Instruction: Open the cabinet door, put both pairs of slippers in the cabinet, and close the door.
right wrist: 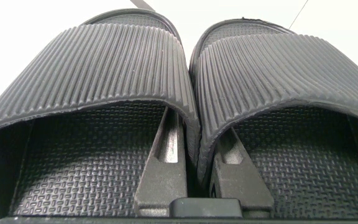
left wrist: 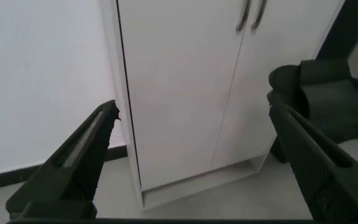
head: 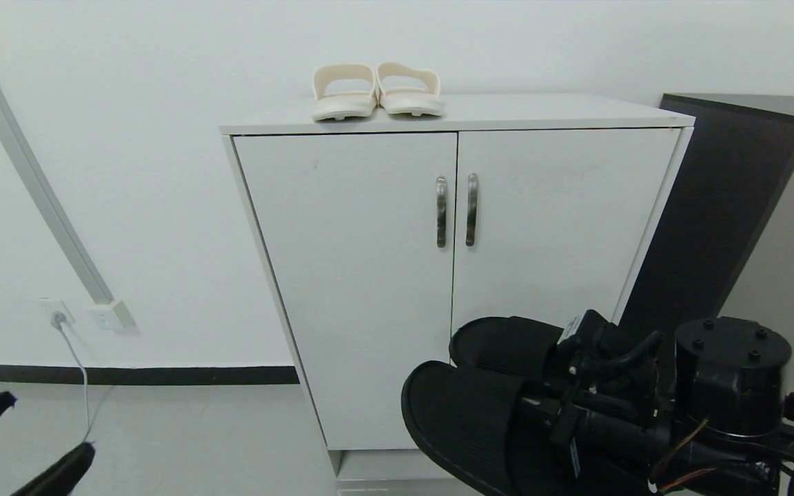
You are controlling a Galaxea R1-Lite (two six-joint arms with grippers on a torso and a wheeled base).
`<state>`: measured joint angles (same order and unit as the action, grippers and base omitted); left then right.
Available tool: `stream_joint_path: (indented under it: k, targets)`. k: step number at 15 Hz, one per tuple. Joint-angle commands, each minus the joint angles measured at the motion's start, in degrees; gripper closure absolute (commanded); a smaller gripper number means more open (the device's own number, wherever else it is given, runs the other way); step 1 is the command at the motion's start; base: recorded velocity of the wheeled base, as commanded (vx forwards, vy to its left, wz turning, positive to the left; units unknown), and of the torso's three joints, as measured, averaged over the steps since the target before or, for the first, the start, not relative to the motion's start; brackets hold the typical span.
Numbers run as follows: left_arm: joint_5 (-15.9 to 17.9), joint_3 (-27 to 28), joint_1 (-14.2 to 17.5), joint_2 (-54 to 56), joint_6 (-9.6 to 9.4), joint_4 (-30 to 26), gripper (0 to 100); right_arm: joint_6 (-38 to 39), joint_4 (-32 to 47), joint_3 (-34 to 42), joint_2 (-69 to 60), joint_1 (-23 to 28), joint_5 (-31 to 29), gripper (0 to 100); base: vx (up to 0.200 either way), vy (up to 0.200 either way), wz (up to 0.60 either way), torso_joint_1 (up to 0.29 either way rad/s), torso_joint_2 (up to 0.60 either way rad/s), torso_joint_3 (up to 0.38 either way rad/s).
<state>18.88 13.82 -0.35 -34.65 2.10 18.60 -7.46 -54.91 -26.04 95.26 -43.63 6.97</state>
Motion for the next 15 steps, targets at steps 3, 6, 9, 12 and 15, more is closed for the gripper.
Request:
stream_joint_path:
  k: [3, 6, 9, 12, 15]
  targets:
    - [0.2, 4.5, -7.7, -21.7, 0.28, 11.5, 0, 0.0, 0.0, -0.1, 0.3, -0.4, 0.1, 100, 0.0, 0.0, 0.0, 0.0, 0.0, 0.0]
    - [-0.3, 10.3, -13.3, -31.0, 0.36, 17.2, 0, 0.0, 0.1, -0.1, 0.3, -0.5, 0.1, 100, 0.0, 0.0, 0.0, 0.0, 0.0, 0.0]
    - [-0.4, 17.6, -18.9, -39.7, 0.36, 19.7, 0, 0.0, 0.0, 0.0, 0.3, -0.5, 0.1, 100, 0.0, 0.0, 0.0, 0.0, 0.0, 0.0]
    - [-0.4, 26.4, -24.5, -47.4, 2.47, 21.0, 0, 0.0, 0.0, 0.2, -0.2, -0.5, 0.0, 100, 0.0, 0.0, 0.0, 0.0, 0.0, 0.0]
    - [-0.2, 35.1, -28.7, -55.0, 4.14, 21.0, 0, 0.1, 0.1, 0.5, -0.3, -0.5, 0.0, 100, 0.0, 0.0, 0.0, 0.0, 0.0, 0.0]
